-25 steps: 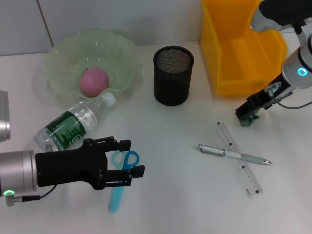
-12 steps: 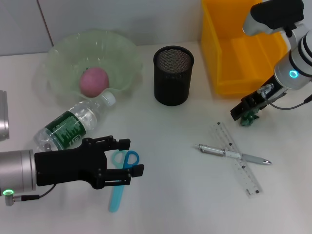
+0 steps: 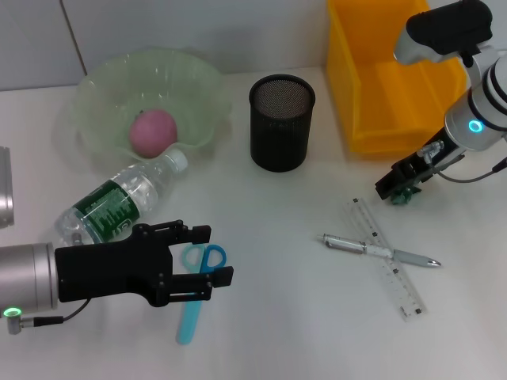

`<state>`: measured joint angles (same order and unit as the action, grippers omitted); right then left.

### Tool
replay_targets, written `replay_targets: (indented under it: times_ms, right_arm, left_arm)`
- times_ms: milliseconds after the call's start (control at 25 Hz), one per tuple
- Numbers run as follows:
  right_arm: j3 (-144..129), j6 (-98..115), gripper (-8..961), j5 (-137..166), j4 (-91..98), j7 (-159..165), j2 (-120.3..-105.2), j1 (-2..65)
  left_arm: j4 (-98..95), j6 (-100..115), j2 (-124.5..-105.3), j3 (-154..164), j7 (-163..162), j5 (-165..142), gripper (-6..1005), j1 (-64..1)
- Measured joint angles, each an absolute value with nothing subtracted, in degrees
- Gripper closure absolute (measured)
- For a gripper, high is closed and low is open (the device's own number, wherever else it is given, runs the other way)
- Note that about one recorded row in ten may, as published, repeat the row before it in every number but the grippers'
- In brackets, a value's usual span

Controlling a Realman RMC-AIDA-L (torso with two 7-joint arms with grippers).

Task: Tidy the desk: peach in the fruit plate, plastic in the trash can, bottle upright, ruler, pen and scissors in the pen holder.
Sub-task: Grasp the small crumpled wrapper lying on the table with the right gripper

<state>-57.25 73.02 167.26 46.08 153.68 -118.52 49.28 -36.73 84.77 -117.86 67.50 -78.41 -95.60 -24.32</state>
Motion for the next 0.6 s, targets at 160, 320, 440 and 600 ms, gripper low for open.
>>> replay_targets:
  times_ms: [160, 320, 440, 600]
  right_arm:
    - [-57.3, 72.9, 198, 167.2, 45.9, 153.5, -118.71, 49.3]
    - [-57.3, 72.9, 357, 167.2, 46.1, 153.5, -118.73, 49.2]
    - [-57.3, 72.9, 442, 167.1, 46.4, 153.5, -118.73, 49.0]
    - [-57.3, 75.6, 462, 166.8, 50.1, 153.4, -118.81, 48.2]
  left_arm:
    - [-36.8, 85.0, -117.8, 67.2, -78.5, -95.5, 221, -24.3]
    - [-36.8, 85.2, -117.73, 67.1, -78.5, -95.5, 222, -24.3]
    - [-36.8, 85.2, -117.7, 67.1, -78.5, -95.5, 223, -24.3]
    - [-36.7, 85.3, -117.64, 67.1, -78.4, -95.5, 224, -24.3]
